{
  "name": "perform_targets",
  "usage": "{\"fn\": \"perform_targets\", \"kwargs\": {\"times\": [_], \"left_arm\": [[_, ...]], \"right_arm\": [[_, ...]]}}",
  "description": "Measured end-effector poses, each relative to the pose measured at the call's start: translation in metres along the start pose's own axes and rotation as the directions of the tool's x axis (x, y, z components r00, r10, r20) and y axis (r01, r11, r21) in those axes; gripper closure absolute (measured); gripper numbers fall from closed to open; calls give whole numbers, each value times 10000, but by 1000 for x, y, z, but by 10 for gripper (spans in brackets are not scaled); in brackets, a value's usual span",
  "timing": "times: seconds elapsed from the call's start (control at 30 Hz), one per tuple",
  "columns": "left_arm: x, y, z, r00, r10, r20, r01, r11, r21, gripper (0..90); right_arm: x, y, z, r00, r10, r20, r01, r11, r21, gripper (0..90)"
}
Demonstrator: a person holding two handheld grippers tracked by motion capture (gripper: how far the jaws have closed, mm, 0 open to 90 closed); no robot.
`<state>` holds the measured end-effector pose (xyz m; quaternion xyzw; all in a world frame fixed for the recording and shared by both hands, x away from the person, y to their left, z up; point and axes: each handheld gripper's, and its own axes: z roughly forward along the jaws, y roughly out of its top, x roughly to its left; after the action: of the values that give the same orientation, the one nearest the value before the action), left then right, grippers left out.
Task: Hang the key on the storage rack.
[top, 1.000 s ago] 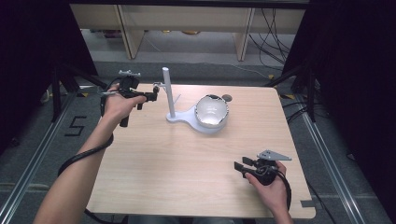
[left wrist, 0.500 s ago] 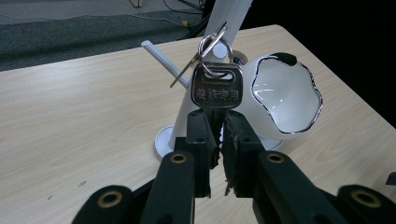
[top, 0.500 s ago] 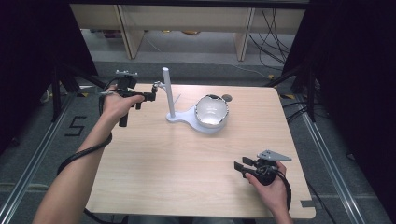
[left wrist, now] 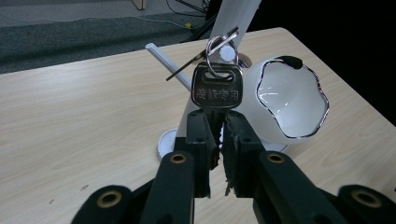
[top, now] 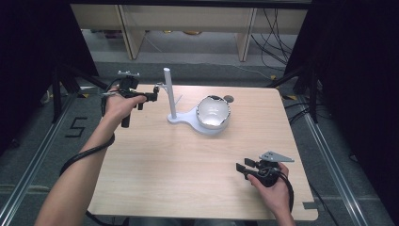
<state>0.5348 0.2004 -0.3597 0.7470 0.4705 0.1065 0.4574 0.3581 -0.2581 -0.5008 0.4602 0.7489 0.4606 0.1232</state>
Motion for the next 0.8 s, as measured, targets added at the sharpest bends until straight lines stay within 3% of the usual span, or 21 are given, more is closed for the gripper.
{"fn": "perform_targets", "kwargs": {"times": [0.2,0.23,0.33,0.43,0.53,0.57,0.8], "left_arm": [[1,0,-2,9997,25,-248,-33,9995,-311,710],[1,-1,-5,9984,397,-405,-408,9988,-261,692],[0,-1,-8,9969,539,-565,-559,9978,-345,645],[-2,-3,-14,9912,969,-908,-1006,9942,-373,603],[-4,-5,-17,9869,1135,-1150,-1199,9916,-496,567],[-7,-6,-21,9817,1320,-1375,-1418,9878,-640,523],[-15,-17,-34,9703,1720,-1703,-1894,9776,-913,444]], "right_arm": [[1,0,-1,10000,81,-7,-81,9999,-62,508],[1,0,-1,10000,26,67,-26,10000,-53,507],[1,0,0,10000,31,92,-31,10000,-64,508],[2,0,0,9994,203,-263,-208,9996,-196,508],[2,0,0,9996,232,-149,-235,9995,-213,508],[1,0,-1,9997,171,-189,-175,9996,-217,508],[0,0,-1,9997,168,-180,-173,9995,-280,508]]}}
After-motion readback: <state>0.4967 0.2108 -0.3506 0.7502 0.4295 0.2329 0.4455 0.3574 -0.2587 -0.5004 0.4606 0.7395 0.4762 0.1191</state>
